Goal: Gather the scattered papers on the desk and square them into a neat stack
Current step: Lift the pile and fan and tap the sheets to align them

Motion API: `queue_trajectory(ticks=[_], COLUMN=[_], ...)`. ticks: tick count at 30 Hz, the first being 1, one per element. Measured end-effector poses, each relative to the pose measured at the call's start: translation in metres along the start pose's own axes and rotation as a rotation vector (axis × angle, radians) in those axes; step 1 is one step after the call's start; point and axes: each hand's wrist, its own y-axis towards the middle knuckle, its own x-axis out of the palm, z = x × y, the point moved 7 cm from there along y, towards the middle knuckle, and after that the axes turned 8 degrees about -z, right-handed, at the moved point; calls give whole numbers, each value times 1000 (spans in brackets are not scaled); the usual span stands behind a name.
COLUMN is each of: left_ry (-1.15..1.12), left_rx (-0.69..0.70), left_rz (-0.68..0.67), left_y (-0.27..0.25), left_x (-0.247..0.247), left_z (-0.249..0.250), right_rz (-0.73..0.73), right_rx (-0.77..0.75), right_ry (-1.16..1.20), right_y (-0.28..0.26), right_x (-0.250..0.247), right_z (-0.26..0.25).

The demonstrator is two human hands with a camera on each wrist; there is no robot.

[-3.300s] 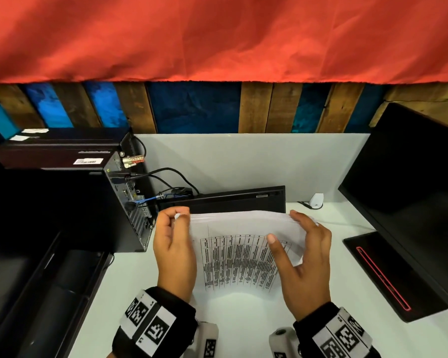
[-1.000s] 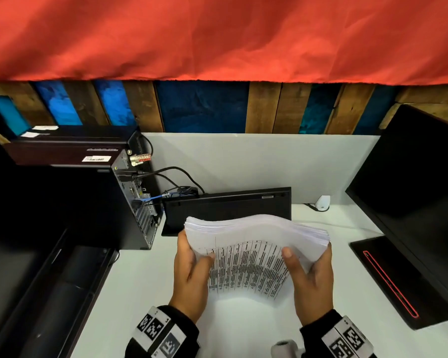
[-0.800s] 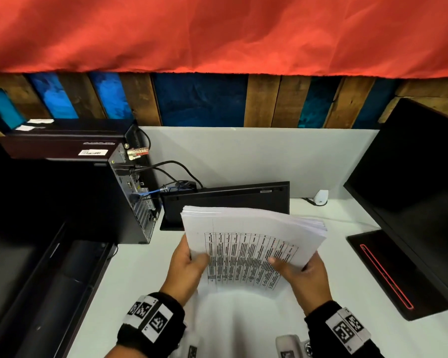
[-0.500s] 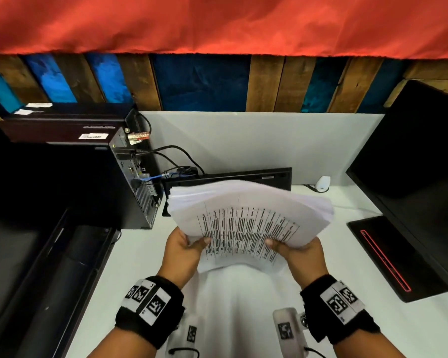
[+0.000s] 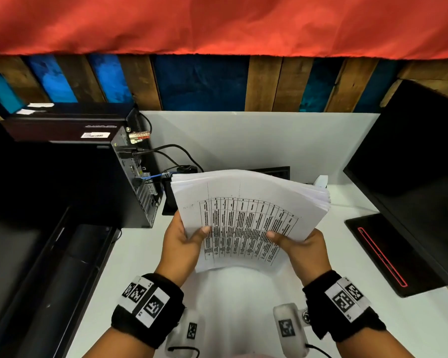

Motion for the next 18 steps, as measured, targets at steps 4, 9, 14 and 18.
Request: queue_trajectory(ticks=[4, 9, 14, 18], left_ry=[14, 134, 352, 364], left_rx=[-91, -341, -486, -427], left_rz=[-32, -116, -248, -157], left_y=[-5, -9, -15, -10], left_x=[-3, -6, -12, -15], left_z=[-32, -91, -135, -135], right_rz=[-61, -122, -207, -108], right_rx=[95, 361, 530, 471], right_ry=[-27, -151, -268, -261], right_y=[-3, -6, -5, -2], right_x=[-3, -9, -15, -16], right_z=[34, 103, 152, 136])
